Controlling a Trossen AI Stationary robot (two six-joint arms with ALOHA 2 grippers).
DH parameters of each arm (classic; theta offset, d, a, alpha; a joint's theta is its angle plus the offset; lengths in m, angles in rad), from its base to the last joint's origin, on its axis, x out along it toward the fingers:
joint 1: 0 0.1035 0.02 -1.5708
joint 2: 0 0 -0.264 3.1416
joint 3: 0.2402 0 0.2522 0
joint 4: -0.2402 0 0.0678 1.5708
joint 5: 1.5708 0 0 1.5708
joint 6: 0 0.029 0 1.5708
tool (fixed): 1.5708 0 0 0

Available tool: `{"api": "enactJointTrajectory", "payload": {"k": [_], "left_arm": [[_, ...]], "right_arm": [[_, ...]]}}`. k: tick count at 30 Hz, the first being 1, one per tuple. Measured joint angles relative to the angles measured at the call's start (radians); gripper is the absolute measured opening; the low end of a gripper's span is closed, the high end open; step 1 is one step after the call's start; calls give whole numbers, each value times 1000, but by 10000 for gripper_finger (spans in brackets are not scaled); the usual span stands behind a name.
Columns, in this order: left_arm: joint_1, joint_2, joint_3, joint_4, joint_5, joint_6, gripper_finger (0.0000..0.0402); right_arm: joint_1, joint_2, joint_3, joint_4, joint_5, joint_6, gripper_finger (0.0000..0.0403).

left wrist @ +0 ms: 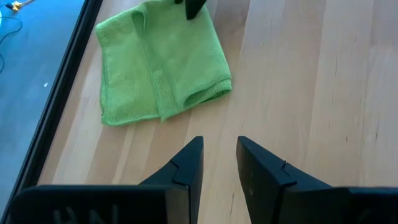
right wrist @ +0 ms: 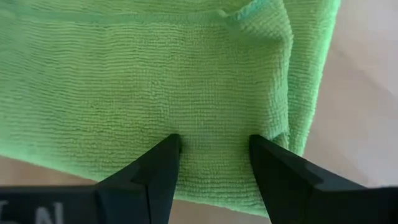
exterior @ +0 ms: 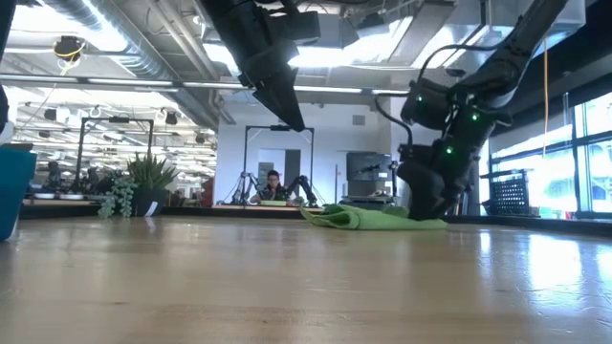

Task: Roll microfiber towels into tight, uniform cylinder then place into a basket
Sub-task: Roll the green towel

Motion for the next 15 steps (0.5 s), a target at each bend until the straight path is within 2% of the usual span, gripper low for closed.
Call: {"api": "enactJointTrajectory", "payload": {"k": [6, 10, 15], "left_arm": [[-2, 0, 0, -36, 0, -3, 88], [-7, 0, 0, -112, 0, 0, 88], [-26, 0, 0, -217, 1, -23, 88]], "right_arm": [[44, 40, 7, 27, -107, 145, 198], [110, 42, 7, 35, -120, 319, 198], [219, 48, 1, 104, -150, 446, 198]]}}
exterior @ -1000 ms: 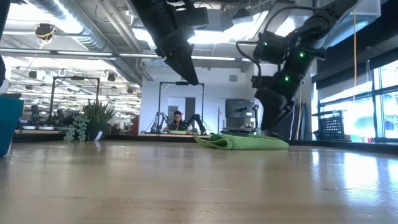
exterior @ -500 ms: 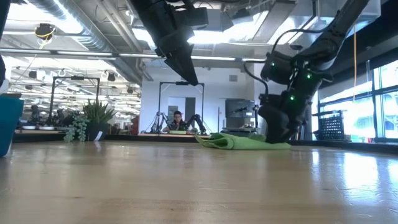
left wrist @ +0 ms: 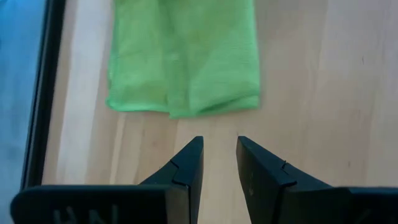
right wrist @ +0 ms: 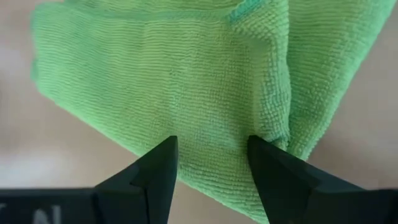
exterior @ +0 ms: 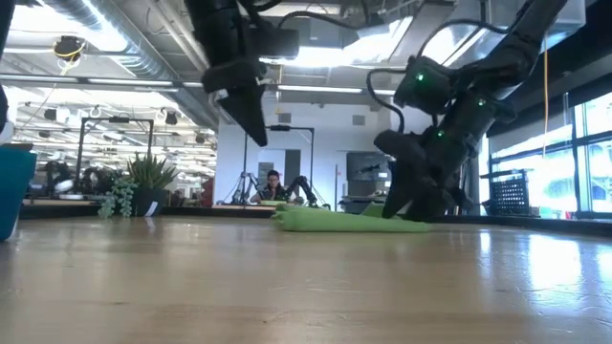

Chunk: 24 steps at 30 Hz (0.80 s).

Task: Roll microfiber towels into tight, uniform cylinder then place into a basket
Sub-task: Roll the green towel

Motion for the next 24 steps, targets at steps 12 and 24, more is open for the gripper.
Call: {"api": "enactJointTrajectory", "payload": {"k": [12, 24], "left_arm": [[-114, 0, 0, -34, 0, -52, 88], [-234, 1, 0, -24, 7, -157, 88]], "right_arm": [[183, -5, 9, 173, -35, -14, 198], [196, -183, 40, 88, 135, -381, 198]]}}
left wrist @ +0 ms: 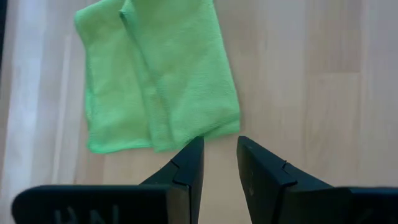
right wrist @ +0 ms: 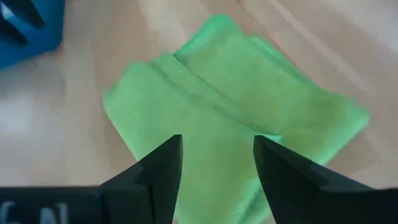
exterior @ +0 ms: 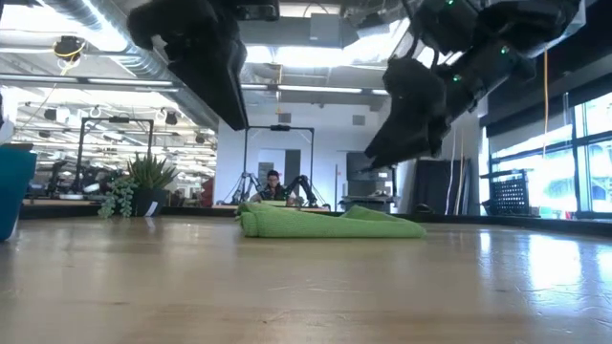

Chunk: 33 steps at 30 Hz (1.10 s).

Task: Roll microfiber towels into tight, uniform cylinder then place into a basket
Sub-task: Roll the green towel

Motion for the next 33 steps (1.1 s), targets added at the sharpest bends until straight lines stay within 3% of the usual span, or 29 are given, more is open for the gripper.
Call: {"api": "enactJointTrajectory", "payload": {"k": [9, 11, 20, 33], "left_arm": [[-58, 0, 0, 9, 1, -15, 88], [-58, 0, 0, 10, 1, -14, 88], [-56, 10, -1, 16, 1, 4, 88], [-55, 10, -1, 23, 1, 4, 88]], "right_arm": [[115, -29, 1, -145, 258, -351, 198], [142, -29, 1, -146, 274, -416, 198], [190, 1, -13, -127, -10, -755, 198], [92, 212, -21, 20, 27, -860, 198]]}}
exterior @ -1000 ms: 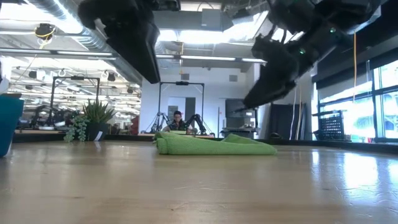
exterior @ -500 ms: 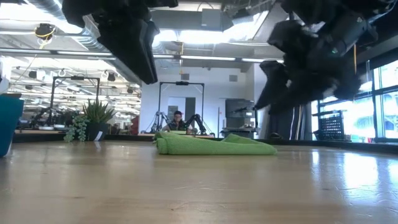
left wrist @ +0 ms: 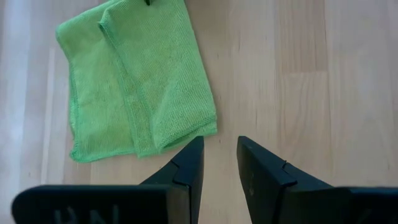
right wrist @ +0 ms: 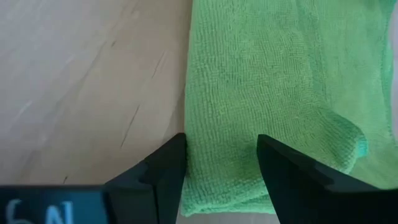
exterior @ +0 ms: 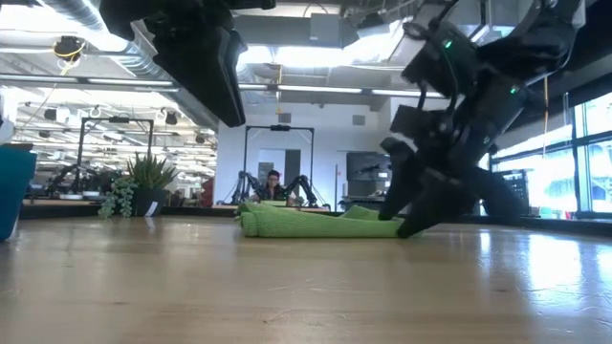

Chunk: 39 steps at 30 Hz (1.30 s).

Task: Roll microfiber towels into tight, uniform cylinder then place into a basket
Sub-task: Roll the green towel

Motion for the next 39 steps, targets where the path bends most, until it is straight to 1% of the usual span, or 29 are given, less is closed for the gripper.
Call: {"api": "enactJointTrajectory", "payload": {"k": [3, 6, 9, 12, 16, 18, 19, 23, 26, 31, 39], "left_arm": [[0, 0, 0, 3, 0, 0, 88], [0, 0, 0, 4, 0, 0, 88], [0, 0, 0, 7, 0, -1, 88], [0, 0, 0, 7, 0, -1, 88], [0, 0, 0, 8, 0, -1, 88], [0, 0, 0, 12, 0, 0, 88], [0, 0, 0, 20, 0, 0, 88], [0, 0, 0, 89, -41, -1, 88], [0, 0, 0, 128, -46, -4, 88], [0, -1, 0, 131, -46, 0, 88], [0, -1, 0, 126, -47, 24, 121]], "right_arm": [[-30, 27, 2, 12, -14, 0, 198], [-60, 52, 5, 21, -55, 3, 195], [-72, 64, 6, 25, -79, 7, 177], [-72, 67, 6, 25, -79, 8, 136], [-71, 71, 3, 33, -81, 58, 62], [-72, 72, 3, 33, -102, 70, 23], [-74, 72, 3, 33, -119, 75, 14], [-74, 72, 2, 38, -128, 109, 15], [-76, 72, 1, 38, -125, 129, 13], [-76, 72, 1, 46, -126, 137, 9], [-76, 74, 0, 64, -126, 163, 9]]}}
